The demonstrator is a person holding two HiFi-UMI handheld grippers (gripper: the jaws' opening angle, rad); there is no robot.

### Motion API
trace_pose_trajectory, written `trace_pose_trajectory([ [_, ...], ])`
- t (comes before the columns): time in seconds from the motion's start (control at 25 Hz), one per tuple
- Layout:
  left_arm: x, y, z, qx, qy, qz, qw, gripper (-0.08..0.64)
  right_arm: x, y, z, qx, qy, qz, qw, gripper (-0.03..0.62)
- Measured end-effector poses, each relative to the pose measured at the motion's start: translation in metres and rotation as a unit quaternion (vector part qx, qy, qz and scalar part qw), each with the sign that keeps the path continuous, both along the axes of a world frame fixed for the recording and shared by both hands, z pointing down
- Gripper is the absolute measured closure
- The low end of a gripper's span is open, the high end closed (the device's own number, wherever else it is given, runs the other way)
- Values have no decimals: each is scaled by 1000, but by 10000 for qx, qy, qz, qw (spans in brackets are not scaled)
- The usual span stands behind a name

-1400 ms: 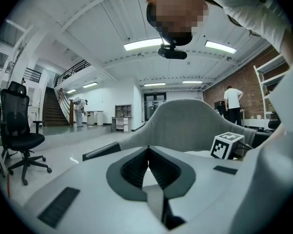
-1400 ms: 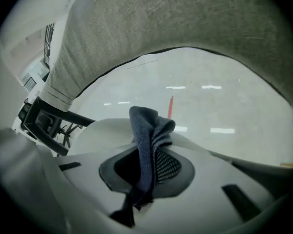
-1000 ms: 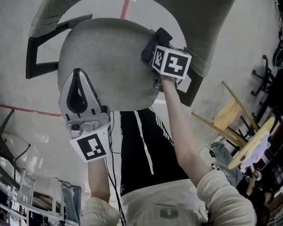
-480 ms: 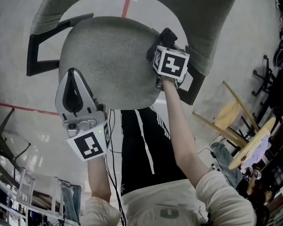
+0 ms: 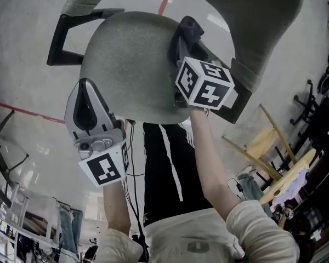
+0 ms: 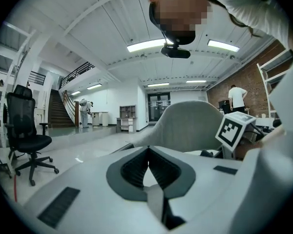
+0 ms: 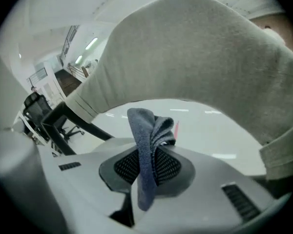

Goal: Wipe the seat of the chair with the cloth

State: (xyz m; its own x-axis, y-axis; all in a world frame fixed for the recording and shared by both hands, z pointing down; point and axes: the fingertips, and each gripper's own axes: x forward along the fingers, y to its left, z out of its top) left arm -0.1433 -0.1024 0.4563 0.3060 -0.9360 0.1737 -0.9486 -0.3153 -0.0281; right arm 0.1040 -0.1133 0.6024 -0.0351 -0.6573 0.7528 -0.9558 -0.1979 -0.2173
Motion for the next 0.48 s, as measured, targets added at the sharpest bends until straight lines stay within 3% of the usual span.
trace_pose_trajectory([
  [0.16,-25,8,0,-11,-65,-140,9999,545,-79,-32,-23,527,-1050,-287,9927,535],
  [0.32,-41,16,7,-70,-76,-337,9994,545,-142,-49,-48,938,-1789,-722,9767,535],
  [0.48,-61,22,15,-122,-107,-572,9982,545,-193,-47,-44,817,-2752,-725,9552,535],
])
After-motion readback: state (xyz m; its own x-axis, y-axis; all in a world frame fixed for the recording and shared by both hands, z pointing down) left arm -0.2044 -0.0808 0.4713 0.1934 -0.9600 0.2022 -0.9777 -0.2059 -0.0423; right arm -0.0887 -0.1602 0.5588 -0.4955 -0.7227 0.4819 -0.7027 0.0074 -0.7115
